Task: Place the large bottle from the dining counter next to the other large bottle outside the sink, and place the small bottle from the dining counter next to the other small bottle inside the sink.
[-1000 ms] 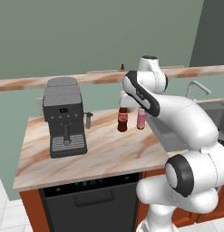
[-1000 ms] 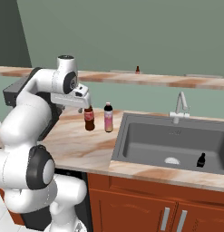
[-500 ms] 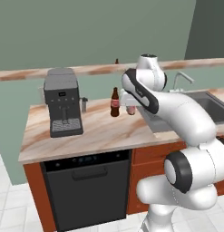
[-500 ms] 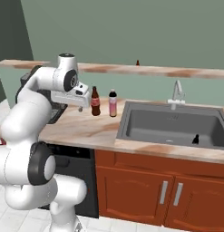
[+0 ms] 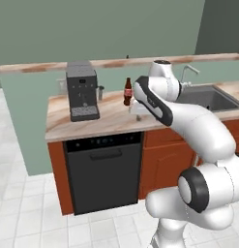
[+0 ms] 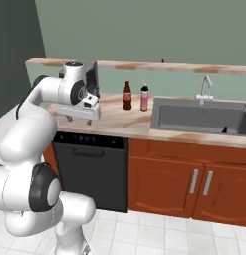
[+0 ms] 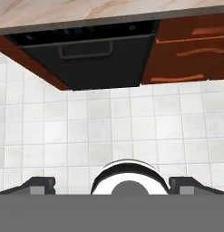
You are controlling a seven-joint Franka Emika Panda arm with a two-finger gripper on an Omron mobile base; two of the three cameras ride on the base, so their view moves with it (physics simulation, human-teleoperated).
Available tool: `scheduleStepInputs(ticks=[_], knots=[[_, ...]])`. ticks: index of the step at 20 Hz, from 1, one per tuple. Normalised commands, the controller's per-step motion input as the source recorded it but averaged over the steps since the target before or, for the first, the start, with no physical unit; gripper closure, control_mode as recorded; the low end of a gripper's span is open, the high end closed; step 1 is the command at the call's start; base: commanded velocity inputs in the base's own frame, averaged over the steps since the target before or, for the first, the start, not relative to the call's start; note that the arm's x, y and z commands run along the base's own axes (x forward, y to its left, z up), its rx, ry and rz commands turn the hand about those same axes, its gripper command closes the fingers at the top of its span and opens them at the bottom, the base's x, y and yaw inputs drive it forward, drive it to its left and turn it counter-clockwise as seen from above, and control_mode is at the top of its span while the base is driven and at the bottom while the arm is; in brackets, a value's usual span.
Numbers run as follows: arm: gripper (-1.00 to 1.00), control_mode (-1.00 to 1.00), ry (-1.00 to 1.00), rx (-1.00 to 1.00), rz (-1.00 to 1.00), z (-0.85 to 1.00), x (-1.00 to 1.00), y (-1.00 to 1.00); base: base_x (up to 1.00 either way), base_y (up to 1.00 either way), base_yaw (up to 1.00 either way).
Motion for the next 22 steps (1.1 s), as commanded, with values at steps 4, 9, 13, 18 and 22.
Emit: scheduleStepInputs(ticks=[4, 9, 13, 18, 22], knots=[[-1.0, 1.0, 0.0, 0.0, 0.0, 0.0, 0.0, 0.0, -0.14, 1.0, -0.1], [-1.0, 1.0, 0.0, 0.0, 0.0, 0.0, 0.0, 0.0, -0.14, 1.0, -0.15], [-1.0, 1.0, 0.0, 0.0, 0.0, 0.0, 0.0, 0.0, -0.05, 1.0, -0.19], [-1.0, 1.0, 0.0, 0.0, 0.0, 0.0, 0.0, 0.0, 0.02, 1.0, -0.21], [-1.0, 1.0, 0.0, 0.0, 0.0, 0.0, 0.0, 0.0, 0.29, 1.0, -0.22]])
